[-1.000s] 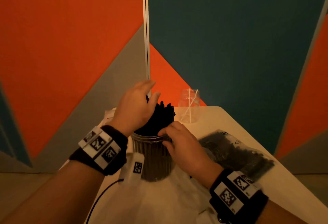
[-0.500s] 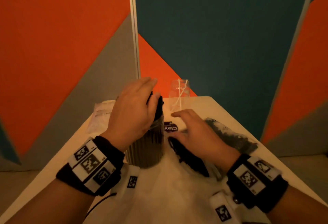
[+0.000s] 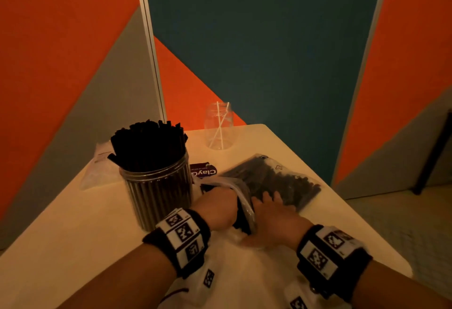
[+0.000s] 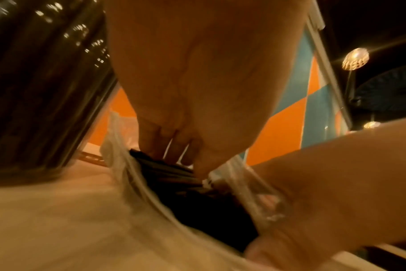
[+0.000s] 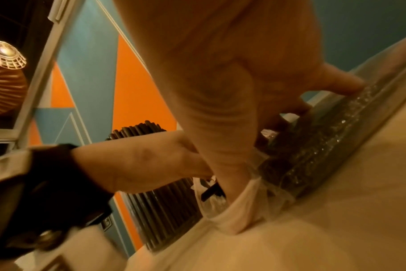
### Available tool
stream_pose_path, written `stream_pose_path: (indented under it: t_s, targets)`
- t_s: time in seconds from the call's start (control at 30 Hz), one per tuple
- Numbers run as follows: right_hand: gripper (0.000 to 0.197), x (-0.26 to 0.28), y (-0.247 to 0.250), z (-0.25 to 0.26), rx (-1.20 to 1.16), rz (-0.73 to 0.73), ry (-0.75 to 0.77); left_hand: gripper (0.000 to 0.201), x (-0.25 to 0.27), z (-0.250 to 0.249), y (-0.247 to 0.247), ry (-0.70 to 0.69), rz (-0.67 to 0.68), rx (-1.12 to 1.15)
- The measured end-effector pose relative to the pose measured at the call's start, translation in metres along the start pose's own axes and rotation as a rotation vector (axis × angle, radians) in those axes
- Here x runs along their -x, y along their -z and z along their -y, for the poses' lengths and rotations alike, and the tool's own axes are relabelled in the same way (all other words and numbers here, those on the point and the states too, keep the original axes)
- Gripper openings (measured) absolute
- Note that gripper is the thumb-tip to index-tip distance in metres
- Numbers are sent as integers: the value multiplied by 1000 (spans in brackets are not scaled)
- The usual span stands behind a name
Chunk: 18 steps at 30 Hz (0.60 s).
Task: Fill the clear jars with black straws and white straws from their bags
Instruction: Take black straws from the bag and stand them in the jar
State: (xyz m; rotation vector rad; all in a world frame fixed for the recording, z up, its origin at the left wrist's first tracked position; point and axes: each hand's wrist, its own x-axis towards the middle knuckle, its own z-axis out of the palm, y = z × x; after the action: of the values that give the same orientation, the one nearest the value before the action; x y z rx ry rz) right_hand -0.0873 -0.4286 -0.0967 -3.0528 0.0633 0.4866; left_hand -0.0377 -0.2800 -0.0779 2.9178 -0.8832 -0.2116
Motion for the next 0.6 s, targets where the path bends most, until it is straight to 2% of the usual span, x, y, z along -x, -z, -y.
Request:
stream_pose_path:
  t_s: [0.17, 0.33, 0.53, 0.6]
  targets:
    - [122, 3, 4, 2, 55, 4, 1, 30, -27, 2, -6, 93, -49, 86]
    - [122, 4, 7, 2, 71, 9, 18, 26, -40, -6, -5, 202, -127, 109]
    - [124, -2, 5, 2, 87, 12, 20, 29, -33, -7, 7, 174, -74, 112]
    - [121, -3, 4, 3, 107, 5, 21, 25, -27, -6, 12, 157, -9, 178]
